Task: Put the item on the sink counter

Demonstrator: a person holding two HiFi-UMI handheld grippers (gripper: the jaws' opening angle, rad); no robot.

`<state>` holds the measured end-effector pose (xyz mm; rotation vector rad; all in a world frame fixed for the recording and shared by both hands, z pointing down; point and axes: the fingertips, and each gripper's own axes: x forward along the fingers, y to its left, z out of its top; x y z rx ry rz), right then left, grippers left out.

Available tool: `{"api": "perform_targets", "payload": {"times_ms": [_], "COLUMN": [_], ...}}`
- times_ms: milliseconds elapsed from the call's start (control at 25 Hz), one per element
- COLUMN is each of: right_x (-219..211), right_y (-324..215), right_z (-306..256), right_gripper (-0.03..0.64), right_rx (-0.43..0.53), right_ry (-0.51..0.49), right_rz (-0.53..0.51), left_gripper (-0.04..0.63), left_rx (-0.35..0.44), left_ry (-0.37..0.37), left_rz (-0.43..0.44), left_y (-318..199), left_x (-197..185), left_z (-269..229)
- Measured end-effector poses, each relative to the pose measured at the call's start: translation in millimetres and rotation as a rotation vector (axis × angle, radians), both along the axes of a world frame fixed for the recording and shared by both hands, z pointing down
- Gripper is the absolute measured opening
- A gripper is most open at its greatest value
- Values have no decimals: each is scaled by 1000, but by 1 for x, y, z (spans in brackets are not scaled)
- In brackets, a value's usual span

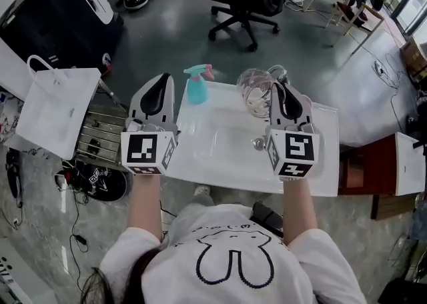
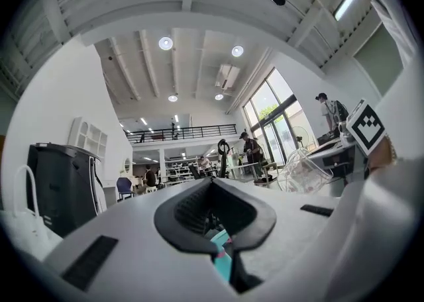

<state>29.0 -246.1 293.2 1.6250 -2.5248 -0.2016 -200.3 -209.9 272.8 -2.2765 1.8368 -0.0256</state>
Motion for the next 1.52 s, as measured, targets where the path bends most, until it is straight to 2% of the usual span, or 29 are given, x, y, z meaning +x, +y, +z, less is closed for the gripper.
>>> {"api": "perform_targets", "payload": {"times_ms": [320, 720, 1200, 1520], "right_x": [-9, -34, -46, -50], "right_y": [-20, -58, -97, -111], "right_z": [17, 75, 170, 212], "right_gripper": [43, 43, 43, 43], "right_rx": [-76, -295, -652, -783], "right_ry": [19, 74, 101, 133], "right_rz": [98, 148, 209, 239], "left_gripper": [11, 11, 11, 11], "left_rx": [-6, -63, -105, -126], "left_ry": [13, 35, 49, 61], "left_rz": [100, 167, 195, 200], "left_y": [-40, -77, -108, -124], "left_x": [-13, -26, -35, -41], "left_z": [4, 31, 54, 64]}}
